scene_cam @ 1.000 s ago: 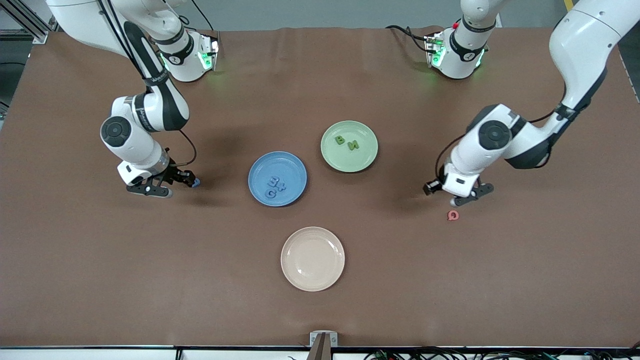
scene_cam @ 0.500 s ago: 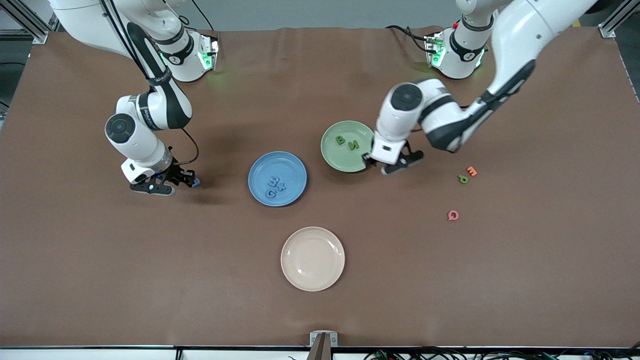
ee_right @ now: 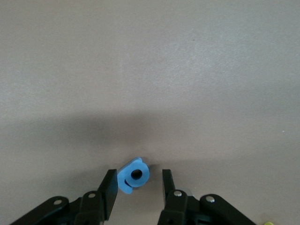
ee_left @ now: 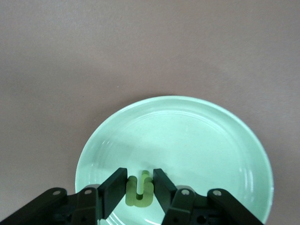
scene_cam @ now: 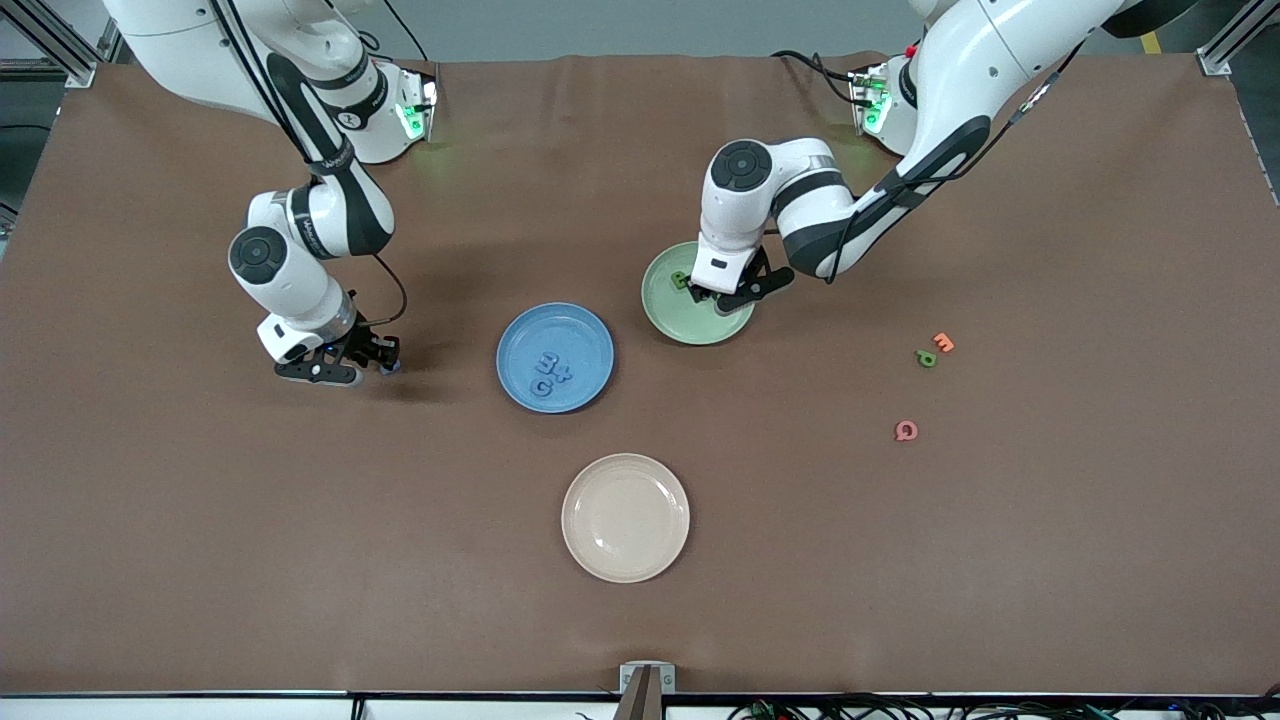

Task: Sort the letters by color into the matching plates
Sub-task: 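Drop the U on the green plate while the right gripper grasps the blue d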

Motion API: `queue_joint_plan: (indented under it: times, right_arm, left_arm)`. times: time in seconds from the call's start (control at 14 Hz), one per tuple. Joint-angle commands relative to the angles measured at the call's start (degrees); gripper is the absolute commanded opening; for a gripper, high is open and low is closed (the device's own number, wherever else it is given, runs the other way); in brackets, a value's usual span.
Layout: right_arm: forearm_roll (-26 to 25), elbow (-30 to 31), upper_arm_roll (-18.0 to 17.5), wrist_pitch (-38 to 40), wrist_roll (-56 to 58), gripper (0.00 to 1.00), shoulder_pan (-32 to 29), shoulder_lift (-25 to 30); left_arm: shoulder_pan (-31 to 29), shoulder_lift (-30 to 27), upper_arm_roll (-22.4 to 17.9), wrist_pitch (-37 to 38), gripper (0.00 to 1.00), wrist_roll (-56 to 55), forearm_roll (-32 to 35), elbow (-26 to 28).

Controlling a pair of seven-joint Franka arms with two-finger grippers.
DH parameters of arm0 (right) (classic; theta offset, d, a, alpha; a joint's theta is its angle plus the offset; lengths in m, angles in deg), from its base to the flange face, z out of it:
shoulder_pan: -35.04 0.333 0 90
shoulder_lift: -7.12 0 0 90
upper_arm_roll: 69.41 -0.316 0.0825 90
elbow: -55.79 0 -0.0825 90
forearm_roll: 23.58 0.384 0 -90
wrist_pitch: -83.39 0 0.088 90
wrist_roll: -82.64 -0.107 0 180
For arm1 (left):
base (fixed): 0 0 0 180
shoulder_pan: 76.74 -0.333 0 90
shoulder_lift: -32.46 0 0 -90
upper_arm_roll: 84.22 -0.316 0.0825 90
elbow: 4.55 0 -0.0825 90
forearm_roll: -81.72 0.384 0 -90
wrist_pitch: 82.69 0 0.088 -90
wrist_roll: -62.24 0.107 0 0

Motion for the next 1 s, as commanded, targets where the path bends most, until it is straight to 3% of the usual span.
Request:
queue_joint_plan:
  times: [0.0, 0.21, 0.29, 0.43, 0.5, 0.57, 0.64, 0.93]
  right_arm:
    - [0.2, 0.3, -0.1, -1.6, -0.9, 0.47, 0.6, -0.8]
    - [0.2, 0.3, -0.1, -2.2, -0.9, 0.53, 0.6, -1.5]
    - [0.2, 0.3, -0.1, -2.2, -1.0, 0.74, 0.6, -1.5]
    - [0.2, 0.3, -0.1, -2.3, -1.1, 0.76, 0.7, -1.7]
    - [0.2, 0.3, -0.1, -2.4, -1.1, 0.76, 0.8, -1.8]
    - [0.2, 0.3, -0.1, -2.6, -1.1, 0.76, 0.9, -2.0]
    - [0.2, 0.3, -0.1, -2.9, -1.1, 0.76, 0.9, -2.2]
    - [0.2, 0.2, -0.1, -5.3, -1.1, 0.76, 0.9, -4.2]
  left_arm:
    - [0.0, -0.1, -0.1, 0.2, 0.24, -0.8, 0.7, 0.7]
    - [-0.3, -0.1, -0.1, 0.2, 0.25, -0.7, 0.7, 1.5]
    - [-0.4, -0.1, -0.1, 0.2, 0.25, -0.7, 0.7, 1.7]
    - [-0.4, 0.1, -0.2, 0.2, 0.26, -0.7, 0.7, 2.1]
    - [-0.4, 0.1, -0.2, 0.2, 0.31, -0.7, 0.7, 2.1]
    - [-0.6, 0.1, -0.2, 0.2, 0.61, -0.6, 0.7, 2.1]
    - [-0.7, 0.1, -0.1, 0.2, 1.0, -0.3, 0.8, 2.1]
    - [-2.9, -1.0, -0.1, 0.6, 1.0, 0.3, 0.8, 2.0]
